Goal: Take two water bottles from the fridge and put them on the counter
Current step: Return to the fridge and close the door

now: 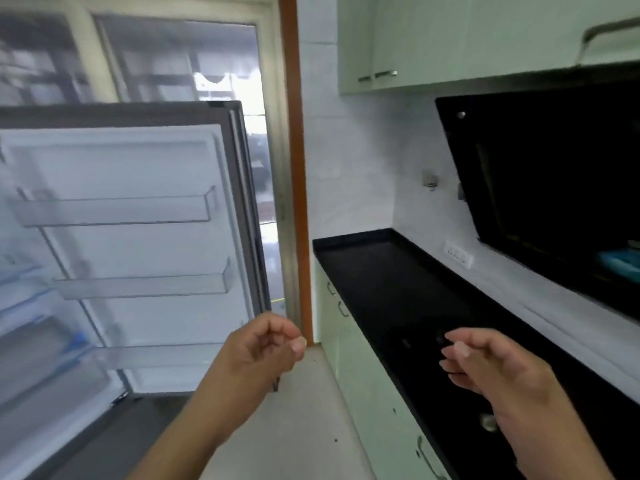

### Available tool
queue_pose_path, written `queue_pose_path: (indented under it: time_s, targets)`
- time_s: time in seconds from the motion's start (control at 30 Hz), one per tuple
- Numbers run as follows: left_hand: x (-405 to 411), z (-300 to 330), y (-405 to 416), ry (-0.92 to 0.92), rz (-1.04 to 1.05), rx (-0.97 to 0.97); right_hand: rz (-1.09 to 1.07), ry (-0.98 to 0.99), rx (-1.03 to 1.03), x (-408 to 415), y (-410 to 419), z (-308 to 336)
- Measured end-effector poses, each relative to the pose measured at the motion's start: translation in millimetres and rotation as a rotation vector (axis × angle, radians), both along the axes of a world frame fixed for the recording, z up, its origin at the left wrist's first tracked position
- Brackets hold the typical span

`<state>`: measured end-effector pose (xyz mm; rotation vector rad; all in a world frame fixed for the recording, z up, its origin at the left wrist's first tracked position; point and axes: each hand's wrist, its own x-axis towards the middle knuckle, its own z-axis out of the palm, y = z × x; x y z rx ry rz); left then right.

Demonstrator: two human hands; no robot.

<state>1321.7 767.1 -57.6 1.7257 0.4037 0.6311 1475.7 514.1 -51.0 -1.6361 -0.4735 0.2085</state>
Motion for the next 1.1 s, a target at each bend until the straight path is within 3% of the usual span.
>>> queue_pose_path:
  time_s: [0.27, 0.43, 0.8, 1.1]
  targets:
    - [-17.1, -5.8, 76.0, -0.084, 0.364, -0.075, 0.484, 0.028, 0.076, 73.1, 161.1, 8.7]
    - [-35.9, -22.3, 132.4, -0.119, 0.543, -0.113, 0.68, 0.077, 0.056, 86.4, 272.4, 8.9]
    - [17.3, -16.9, 285.2, -0.115, 0.684, -0.085, 0.681, -0.049, -0.047, 144.4, 450.7, -6.9]
    - [62.0, -14.4, 279.0, -0.118, 0.813, -0.104, 0.745, -0.187, -0.015, 195.9, 483.5, -5.8]
